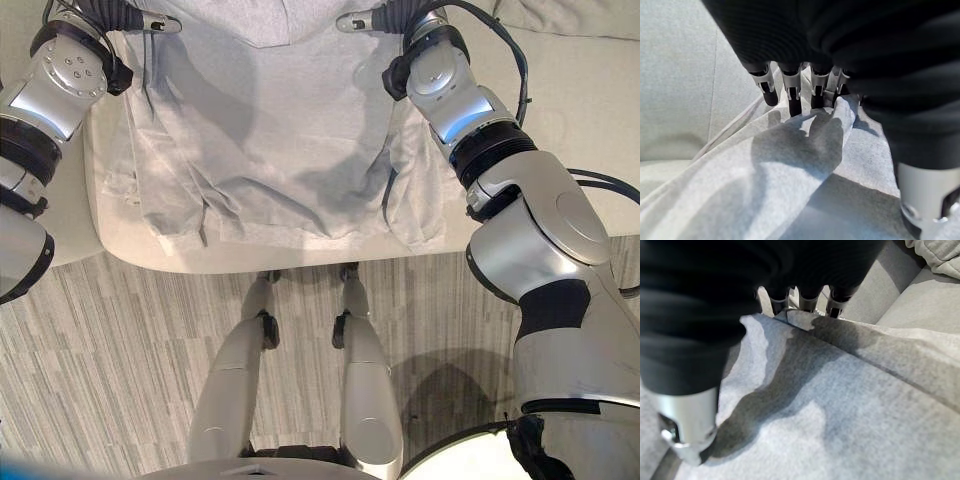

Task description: Hang the clothes on the sofa on the clothes rack.

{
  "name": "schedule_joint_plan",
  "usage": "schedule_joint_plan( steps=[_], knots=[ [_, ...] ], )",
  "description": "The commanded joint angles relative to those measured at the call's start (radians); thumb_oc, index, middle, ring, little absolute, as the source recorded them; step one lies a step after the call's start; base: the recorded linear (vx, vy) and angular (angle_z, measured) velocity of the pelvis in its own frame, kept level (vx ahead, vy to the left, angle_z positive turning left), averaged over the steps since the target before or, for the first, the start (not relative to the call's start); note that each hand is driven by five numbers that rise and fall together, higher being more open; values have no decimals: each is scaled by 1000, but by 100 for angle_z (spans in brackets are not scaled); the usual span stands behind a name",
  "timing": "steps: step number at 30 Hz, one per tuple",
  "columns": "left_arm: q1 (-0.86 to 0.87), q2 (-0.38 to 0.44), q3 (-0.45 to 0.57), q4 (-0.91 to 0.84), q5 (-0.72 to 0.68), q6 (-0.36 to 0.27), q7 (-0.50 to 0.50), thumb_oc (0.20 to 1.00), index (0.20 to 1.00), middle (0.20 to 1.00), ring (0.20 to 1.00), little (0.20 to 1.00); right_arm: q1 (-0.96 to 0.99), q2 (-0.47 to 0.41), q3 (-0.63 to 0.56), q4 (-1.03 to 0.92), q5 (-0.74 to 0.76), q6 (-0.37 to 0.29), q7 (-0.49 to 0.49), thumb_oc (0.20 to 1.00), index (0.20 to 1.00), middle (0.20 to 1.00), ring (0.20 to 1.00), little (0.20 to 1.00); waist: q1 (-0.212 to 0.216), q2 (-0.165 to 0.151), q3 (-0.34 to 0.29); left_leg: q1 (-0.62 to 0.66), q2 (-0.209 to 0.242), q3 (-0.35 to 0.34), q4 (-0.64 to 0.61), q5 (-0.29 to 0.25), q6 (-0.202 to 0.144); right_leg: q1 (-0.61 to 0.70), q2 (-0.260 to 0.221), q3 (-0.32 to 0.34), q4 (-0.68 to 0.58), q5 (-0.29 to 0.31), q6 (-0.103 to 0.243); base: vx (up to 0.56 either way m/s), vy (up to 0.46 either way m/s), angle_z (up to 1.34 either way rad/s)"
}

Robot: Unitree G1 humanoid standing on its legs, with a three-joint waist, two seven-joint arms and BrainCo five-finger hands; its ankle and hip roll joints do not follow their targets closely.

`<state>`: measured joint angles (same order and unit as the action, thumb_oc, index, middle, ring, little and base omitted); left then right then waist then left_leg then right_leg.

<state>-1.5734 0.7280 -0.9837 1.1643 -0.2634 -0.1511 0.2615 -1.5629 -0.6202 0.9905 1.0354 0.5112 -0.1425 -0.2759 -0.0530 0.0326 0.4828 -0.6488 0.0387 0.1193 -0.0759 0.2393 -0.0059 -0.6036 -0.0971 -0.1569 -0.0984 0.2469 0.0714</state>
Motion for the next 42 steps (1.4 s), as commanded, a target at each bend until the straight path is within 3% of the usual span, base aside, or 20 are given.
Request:
schedule_joint_plan(
  steps=[1, 3, 4, 6, 28, 37, 42],
  knots=[
    [-119, -54, -38, 63, 3, -27, 8, 1000, 1000, 1000, 1000, 1000, -63, 36, 1, 12, 3, -45, 13, 200, 200, 200, 200, 200, 12, -26, -24, 41, -1, -75, -11, -21, -117, -14, -47, 76, 11, 15, 145, 0, 0, 0],
    [-121, -58, -40, 64, 7, -27, 10, 1000, 1000, 1000, 1000, 1000, -65, 39, 2, 10, 5, -45, 11, 200, 200, 200, 200, 200, 11, -27, -24, 41, -1, -75, -11, -21, -116, -14, -46, 77, 11, 14, 145, 0, 0, 0],
    [-122, -60, -40, 64, 9, -26, 10, 680, 680, 680, 680, 680, -65, 41, 2, 8, 7, -46, 11, 200, 200, 200, 200, 200, 11, -29, -24, 41, -1, -76, -11, -20, -116, -13, -45, 78, 11, 14, 144, 0, 0, 0],
    [-122, -67, -36, 64, 6, -25, 13, 200, 200, 200, 200, 200, -62, 45, 2, 1, 9, -46, 11, 200, 200, 200, 200, 200, 9, -30, -23, 41, 0, -78, -11, -21, -115, -14, -45, 77, 11, 14, 143, 0, 0, 0],
    [-119, -82, -9, 5, -5, -36, 43, 200, 200, 200, 200, 200, -15, -7, -57, -120, 33, -72, -25, 200, 200, 200, 200, 200, 3, -25, -20, 62, -3, -83, -11, -27, -112, 2, -45, 94, 11, 13, 144, 0, 0, 0],
    [-91, -81, 40, -62, 1, -43, 89, 200, 200, 200, 200, 200, 91, -32, -186, -317, 14, -118, -106, 200, 200, 200, 200, 200, -1, -18, -26, 81, -5, -84, -11, -35, -108, 23, -45, 100, 11, 5, 143, 0, 0, 0],
    [-19, -61, 133, -194, 45, -62, 179, 200, 200, 200, 200, 200, 242, -53, -337, -529, -82, -162, -191, 200, 200, 200, 200, 200, -5, -12, -35, 99, -6, -90, -11, -40, -104, 44, -46, 102, 12, -5, 141, 0, 0, 0]
  ],
)
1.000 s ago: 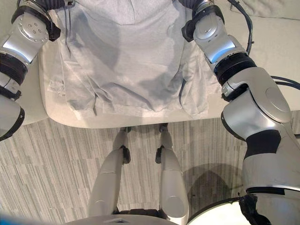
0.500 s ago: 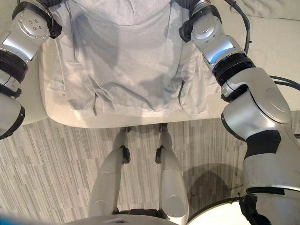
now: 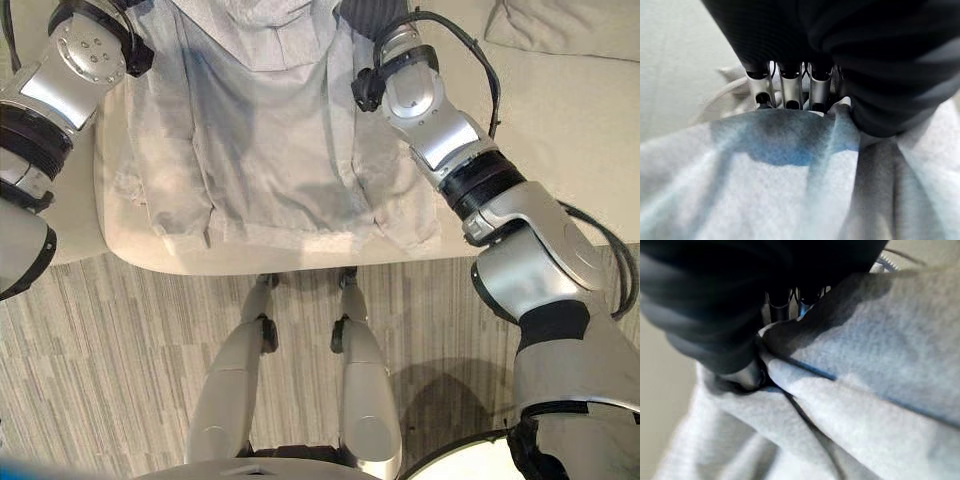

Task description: Hang the clothes on the sofa on the clothes rack.

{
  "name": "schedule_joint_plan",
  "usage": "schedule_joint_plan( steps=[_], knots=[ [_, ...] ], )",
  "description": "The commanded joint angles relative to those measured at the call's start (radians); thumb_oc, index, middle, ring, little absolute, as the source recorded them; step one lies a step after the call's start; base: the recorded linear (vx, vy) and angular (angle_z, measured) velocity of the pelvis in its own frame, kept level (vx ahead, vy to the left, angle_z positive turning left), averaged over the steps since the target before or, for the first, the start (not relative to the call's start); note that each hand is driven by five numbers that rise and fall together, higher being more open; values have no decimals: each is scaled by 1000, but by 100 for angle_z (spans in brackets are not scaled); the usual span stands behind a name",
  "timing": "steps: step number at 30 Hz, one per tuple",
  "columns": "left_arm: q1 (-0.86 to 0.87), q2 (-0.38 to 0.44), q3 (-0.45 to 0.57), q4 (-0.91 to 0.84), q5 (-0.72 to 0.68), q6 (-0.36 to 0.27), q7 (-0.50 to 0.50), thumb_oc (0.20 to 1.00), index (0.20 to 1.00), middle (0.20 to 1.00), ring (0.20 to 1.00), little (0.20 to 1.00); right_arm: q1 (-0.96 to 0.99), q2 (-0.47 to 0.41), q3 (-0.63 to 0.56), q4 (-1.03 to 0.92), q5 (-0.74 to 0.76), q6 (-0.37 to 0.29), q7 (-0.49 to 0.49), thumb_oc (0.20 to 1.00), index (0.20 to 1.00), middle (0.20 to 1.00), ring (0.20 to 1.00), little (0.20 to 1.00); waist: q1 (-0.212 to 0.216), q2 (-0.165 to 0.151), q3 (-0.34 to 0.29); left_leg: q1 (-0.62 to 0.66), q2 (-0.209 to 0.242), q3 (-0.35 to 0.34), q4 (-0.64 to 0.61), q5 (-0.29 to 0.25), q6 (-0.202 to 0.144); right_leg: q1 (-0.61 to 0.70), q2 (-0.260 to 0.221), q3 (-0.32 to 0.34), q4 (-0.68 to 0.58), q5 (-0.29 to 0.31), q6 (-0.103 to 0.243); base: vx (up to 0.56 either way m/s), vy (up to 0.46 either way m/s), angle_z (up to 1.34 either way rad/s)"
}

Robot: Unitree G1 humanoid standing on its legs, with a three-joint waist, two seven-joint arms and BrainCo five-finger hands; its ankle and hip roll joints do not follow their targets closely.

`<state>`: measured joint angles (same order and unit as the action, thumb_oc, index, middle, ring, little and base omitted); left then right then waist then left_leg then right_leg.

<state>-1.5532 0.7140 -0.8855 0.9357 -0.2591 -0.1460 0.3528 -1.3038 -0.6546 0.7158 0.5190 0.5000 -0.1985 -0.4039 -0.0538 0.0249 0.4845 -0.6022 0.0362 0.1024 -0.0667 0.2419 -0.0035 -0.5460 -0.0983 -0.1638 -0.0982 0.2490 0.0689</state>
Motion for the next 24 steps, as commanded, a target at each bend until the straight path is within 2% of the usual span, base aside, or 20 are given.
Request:
schedule_joint_plan(
  steps=[1, 9, 11, 16, 23, 24],
  knots=[
    [-24, -49, 52, 15, 47, -68, 100, 200, 200, 200, 200, 200, 6, -16, -82, -35, -89, -107, -71, 200, 200, 200, 200, 200, -4, -5, -39, 58, -4, -74, -21, -45, -105, -8, -45, 110, 12, -10, 142, 0, 0, 0],
    [168, -54, 250, -222, 169, -74, 248, 200, 200, 200, 200, 200, 193, 33, -258, -175, -255, -107, -146, 200, 200, 200, 200, 200, 5, -4, -80, 133, -2, -74, -21, -67, -104, 69, -43, 103, 17, -43, 134, 4, -4, 0],
    [259, -62, 327, -321, 220, -68, 286, 200, 200, 200, 200, 200, 258, 55, -310, -220, -307, -95, -159, 200, 200, 200, 200, 200, 8, -8, -104, 191, 3, -70, -21, -82, -103, 131, -43, 99, 23, -66, 128, 63, -43, 5],
    [360, -78, 418, -398, 236, -69, 316, 200, 200, 200, 200, 200, 332, 75, -355, -269, -345, -81, -154, 200, 200, 200, 200, 200, 11, -19, -149, 256, 10, -66, -21, -102, -97, 192, -43, 95, 38, -92, 119, 71, -28, 8],
    [528, -98, 538, -534, 274, -75, 332, 200, 200, 200, 200, 200, 448, 74, -446, -349, -395, -70, -140, 200, 200, 200, 200, 200, 22, -24, -273, 371, 17, -63, -21, -142, -89, 309, -38, 81, 40, -133, 107, 134, -45, 5],
    [564, -93, 555, -563, 285, -79, 321, 200, 200, 200, 200, 200, 470, 70, -464, -363, -407, -72, -135, 200, 200, 200, 200, 200, 26, -24, -310, 398, 20, -64, -21, -150, -89, 340, -35, 76, 36, -143, 104, 223, -71, 2]
  ],
)
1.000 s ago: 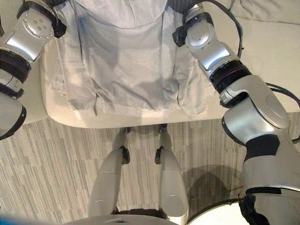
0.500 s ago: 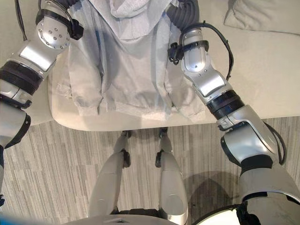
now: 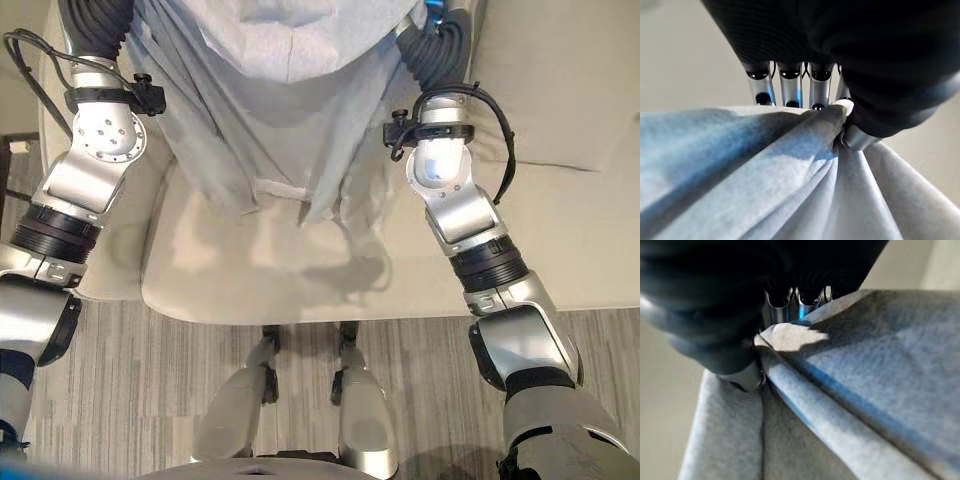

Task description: Hang the clothes on the sofa on the clothes rack.

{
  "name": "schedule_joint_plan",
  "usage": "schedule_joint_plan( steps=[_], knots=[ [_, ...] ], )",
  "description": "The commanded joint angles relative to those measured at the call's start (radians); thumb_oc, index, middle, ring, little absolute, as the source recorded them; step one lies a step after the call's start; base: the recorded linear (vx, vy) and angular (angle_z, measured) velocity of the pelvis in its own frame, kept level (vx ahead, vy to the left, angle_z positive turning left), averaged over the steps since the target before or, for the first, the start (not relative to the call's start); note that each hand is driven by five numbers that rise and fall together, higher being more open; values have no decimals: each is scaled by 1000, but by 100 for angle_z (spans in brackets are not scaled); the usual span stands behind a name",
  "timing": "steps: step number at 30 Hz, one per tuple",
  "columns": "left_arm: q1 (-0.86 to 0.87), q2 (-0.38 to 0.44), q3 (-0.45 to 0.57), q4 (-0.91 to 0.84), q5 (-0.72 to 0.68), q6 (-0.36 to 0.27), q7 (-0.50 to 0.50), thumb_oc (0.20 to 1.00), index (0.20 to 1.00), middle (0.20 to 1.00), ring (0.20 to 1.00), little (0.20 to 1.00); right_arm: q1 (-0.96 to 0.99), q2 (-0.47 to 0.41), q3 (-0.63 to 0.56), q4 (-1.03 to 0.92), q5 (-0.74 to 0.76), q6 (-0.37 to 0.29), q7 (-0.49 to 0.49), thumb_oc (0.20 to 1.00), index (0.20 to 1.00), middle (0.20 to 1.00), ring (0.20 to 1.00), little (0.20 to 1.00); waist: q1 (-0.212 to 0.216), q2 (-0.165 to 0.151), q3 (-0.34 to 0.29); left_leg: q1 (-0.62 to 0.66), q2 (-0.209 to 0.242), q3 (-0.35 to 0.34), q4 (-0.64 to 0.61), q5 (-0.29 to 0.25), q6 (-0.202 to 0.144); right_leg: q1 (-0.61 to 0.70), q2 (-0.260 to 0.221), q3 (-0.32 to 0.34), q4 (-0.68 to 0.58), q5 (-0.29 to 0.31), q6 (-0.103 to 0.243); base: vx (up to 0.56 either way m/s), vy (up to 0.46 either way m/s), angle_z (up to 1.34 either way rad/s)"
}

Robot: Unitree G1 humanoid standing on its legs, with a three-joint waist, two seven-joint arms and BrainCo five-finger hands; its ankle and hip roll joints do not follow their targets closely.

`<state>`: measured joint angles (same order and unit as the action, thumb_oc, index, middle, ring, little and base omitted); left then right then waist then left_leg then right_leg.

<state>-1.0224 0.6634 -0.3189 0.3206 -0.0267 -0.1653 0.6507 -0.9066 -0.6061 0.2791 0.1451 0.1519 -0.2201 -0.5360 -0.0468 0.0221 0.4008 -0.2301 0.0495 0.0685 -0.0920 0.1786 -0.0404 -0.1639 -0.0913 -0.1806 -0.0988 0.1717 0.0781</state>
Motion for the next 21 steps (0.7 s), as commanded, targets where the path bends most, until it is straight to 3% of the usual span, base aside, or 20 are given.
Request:
schedule_joint_plan(
  steps=[1, 12, 21],
  knots=[
    [64, -40, 2, 29, 59, -65, 12, 200, 200, 200, 200, 200, 92, 19, -42, -7, -70, -52, 7, 200, 200, 200, 200, 200, 23, -23, -263, 48, 10, -32, 5, -94, -53, -17, -39, 87, 32, -75, 93, 183, -58, 4],
    [156, -56, 47, -109, 131, -93, -13, 200, 200, 200, 200, 200, 155, 8, -61, -94, -269, -32, -9, 200, 200, 200, 200, 200, 57, -34, -410, 153, 42, -47, 5, -117, -75, 117, -10, 43, 15, -131, 77, 87, -66, 10],
    [211, -76, 80, -176, 164, -97, -4, 200, 200, 200, 200, 200, 173, 38, -21, -110, -342, -35, -16, 200, 200, 200, 200, 200, 90, -37, -460, 197, 75, -80, 5, -110, -99, 193, 23, 3, 20, -179, 55, 30, -77, 8]
  ],
)
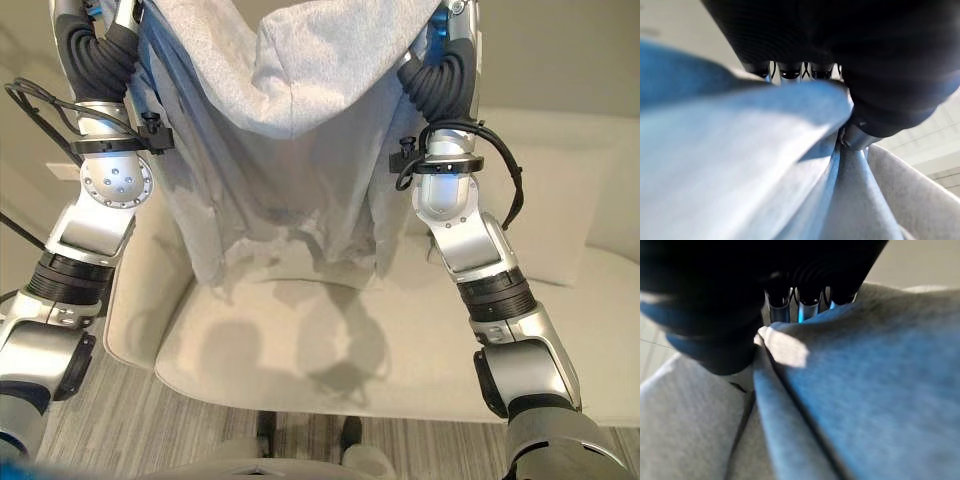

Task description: Hang the clothes on the sofa on the clothes rack.

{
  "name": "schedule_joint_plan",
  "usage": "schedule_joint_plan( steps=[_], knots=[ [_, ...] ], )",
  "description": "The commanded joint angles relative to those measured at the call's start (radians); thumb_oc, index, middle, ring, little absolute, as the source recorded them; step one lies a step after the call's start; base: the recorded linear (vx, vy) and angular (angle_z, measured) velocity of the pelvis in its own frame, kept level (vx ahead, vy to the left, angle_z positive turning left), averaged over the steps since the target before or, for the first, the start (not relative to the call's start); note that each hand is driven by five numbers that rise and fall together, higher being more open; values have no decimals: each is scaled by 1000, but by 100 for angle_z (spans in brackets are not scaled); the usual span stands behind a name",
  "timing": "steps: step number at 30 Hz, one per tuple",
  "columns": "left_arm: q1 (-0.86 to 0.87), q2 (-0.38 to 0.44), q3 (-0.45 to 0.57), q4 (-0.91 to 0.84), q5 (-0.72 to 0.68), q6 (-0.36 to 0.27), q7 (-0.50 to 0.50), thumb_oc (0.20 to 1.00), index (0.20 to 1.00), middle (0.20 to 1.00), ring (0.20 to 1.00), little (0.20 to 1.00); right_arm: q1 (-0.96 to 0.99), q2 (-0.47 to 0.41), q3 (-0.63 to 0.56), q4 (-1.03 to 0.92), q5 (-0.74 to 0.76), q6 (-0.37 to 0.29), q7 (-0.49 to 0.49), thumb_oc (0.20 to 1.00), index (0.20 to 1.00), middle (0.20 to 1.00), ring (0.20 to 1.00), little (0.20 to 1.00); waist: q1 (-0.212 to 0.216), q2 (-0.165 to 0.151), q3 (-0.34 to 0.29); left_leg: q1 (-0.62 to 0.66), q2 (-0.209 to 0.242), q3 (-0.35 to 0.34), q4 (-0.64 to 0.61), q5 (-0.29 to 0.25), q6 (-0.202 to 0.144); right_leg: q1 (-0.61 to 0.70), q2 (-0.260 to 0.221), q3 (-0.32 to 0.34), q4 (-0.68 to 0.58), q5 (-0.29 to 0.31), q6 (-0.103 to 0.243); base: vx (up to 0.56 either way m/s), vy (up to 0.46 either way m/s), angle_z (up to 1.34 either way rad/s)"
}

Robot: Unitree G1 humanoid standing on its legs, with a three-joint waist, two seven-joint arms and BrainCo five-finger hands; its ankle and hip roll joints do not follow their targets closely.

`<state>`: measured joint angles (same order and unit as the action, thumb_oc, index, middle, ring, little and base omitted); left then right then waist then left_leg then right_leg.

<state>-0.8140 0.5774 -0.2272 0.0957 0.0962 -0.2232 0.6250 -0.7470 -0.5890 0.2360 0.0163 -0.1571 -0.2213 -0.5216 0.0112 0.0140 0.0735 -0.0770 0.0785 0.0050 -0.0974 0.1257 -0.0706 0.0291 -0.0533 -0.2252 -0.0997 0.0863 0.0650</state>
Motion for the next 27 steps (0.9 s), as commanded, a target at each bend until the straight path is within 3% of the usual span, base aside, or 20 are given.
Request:
schedule_joint_plan(
  steps=[1, 7, 10, 12, 13, 16, 18, 19, 23, 24, 25, 27],
  knots=[
    [4, 8, -9, 44, 42, -38, 25, 200, 200, 200, 200, 200, 9, 23, 30, 19, -39, -34, -34, 200, 200, 200, 200, 200, 34, -28, -133, 48, 49, -25, 10, -54, -71, 8, -11, 43, 22, -99, 65, -2, -70, 21],
    [-18, -13, -15, 23, 53, -44, 42, 200, 200, 200, 200, 200, -15, 15, 49, 33, -53, -43, -53, 200, 200, 200, 200, 200, 59, -34, -119, 38, 53, -64, 21, -27, -82, 44, -9, -2, 23, -117, 55, -27, -5, 18],
    [-54, -7, -28, 26, 45, -52, 45, 200, 200, 200, 200, 200, -49, -10, 44, 34, -46, -46, -71, 200, 200, 200, 200, 200, 64, -40, -101, 6, 90, -68, 34, -13, -103, 50, -33, -53, 26, -107, 66, -92, 107, 48],
    [-57, -7, -29, 28, 44, -52, 45, 200, 200, 200, 200, 200, -51, -10, 44, 35, -46, -46, -72, 200, 200, 200, 200, 200, 61, -40, -100, 3, 90, -72, 35, -13, -104, 50, -33, -57, 26, -108, 66, -47, 132, 66],
    [-63, -3, -27, 22, 40, -57, 50, 200, 200, 200, 200, 200, -63, -15, 42, 33, -45, -45, -90, 200, 200, 200, 200, 200, 56, -49, -92, -2, 149, -41, 41, -2, -110, 45, -64, -74, 31, -100, 82, -52, 243, 68],
    [-57, -1, -15, 13, 36, -60, 64, 200, 200, 200, 200, 200, -68, -18, 38, 25, -51, -39, -106, 200, 200, 200, 200, 200, 49, -49, -91, 21, 238, 19, 29, 29, -116, 44, -104, -82, 37, -95, 103, -1, 330, 38],
    [-47, 7, -7, 0, 35, -64, 61, 200, 200, 200, 200, 200, -65, -19, 36, 10, -59, -38, -103, 200, 200, 200, 200, 200, 54, -36, -98, 40, 255, 11, 20, 23, -129, 50, -119, -80, 38, -93, 116, 100, 438, 12],
    [-40, 10, -5, -9, 35, -68, 54, 200, 200, 200, 200, 200, -63, -26, 32, 7, -72, -34, -95, 200, 200, 200, 200, 200, 61, -21, -105, 43, 240, -17, 18, 2, -140, 56, -155, -86, 43, -79, 132, 109, 428, 13],
    [-34, -6, -11, -18, 25, -72, 37, 200, 200, 200, 200, 200, -52, -18, 19, -1, -86, -20, -90, 200, 200, 200, 200, 200, 58, -22, -113, 46, 190, -27, 10, -57, -127, 51, -219, -103, 50, -48, 161, 37, 397, 42],
    [-32, -12, -18, -22, 22, -81, 29, 200, 200, 200, 200, 200, -37, -10, 7, -7, -95, -13, -92, 200, 200, 200, 200, 200, 60, -29, -114, 52, 147, -28, 10, -86, -109, 37, -264, -106, 64, -19, 176, 32, 514, 63],
    [-18, -20, -26, -35, 25, -83, 13, 200, 200, 200, 200, 200, -26, 19, -5, -10, -109, 3, -91, 200, 200, 200, 200, 200, 63, -37, -97, 71, 78, -21, 10, -132, -70, 7, -340, -101, 111, 77, 193, 1, 670, 49],
    [2, -12, -14, -52, 44, -82, 2, 200, 200, 200, 200, 200, -22, 42, -10, -20, -129, 17, -89, 200, 200, 200, 200, 200, 80, -48, -84, 81, 12, 9, 10, -144, -34, -28, -394, -116, 147, 95, 183, -26, 538, 27]
  ],
)
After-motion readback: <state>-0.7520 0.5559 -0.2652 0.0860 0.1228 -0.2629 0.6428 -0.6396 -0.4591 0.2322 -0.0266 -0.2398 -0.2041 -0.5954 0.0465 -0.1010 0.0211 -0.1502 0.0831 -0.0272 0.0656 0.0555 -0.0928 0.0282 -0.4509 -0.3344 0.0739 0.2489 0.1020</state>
